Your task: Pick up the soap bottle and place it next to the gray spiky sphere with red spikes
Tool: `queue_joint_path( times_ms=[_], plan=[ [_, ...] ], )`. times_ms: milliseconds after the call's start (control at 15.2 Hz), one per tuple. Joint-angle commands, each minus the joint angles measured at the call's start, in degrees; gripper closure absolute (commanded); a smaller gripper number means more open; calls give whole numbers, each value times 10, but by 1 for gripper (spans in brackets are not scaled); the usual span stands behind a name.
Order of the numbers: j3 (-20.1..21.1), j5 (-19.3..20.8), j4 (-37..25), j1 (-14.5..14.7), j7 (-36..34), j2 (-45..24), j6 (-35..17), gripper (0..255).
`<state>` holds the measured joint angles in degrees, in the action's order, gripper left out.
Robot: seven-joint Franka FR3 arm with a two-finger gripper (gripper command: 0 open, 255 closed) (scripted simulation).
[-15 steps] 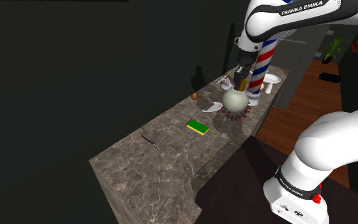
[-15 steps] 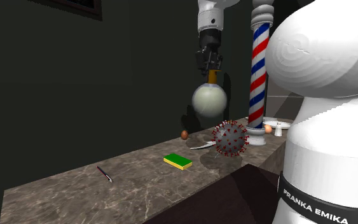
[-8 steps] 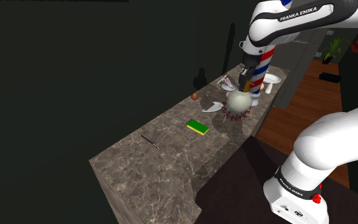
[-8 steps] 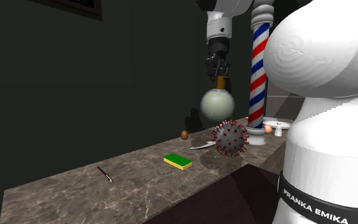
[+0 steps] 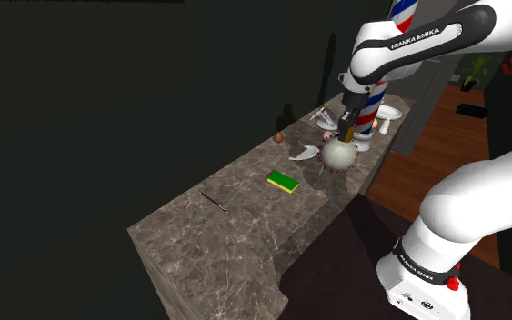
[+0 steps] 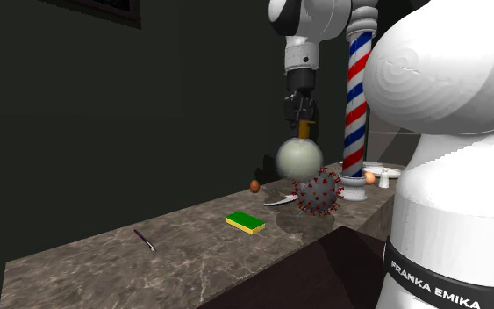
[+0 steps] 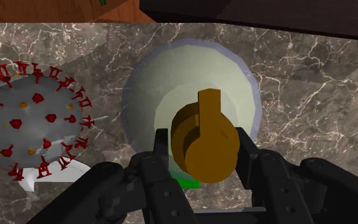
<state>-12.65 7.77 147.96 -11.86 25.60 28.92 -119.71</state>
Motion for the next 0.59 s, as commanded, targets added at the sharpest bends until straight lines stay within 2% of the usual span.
queue_joint_path(
  times_ms=[0,528],
  plan=[
    [-2,1,12,0,0,-6,-19,255],
    [-10,3,50,0,1,-42,-92,255]
  ],
)
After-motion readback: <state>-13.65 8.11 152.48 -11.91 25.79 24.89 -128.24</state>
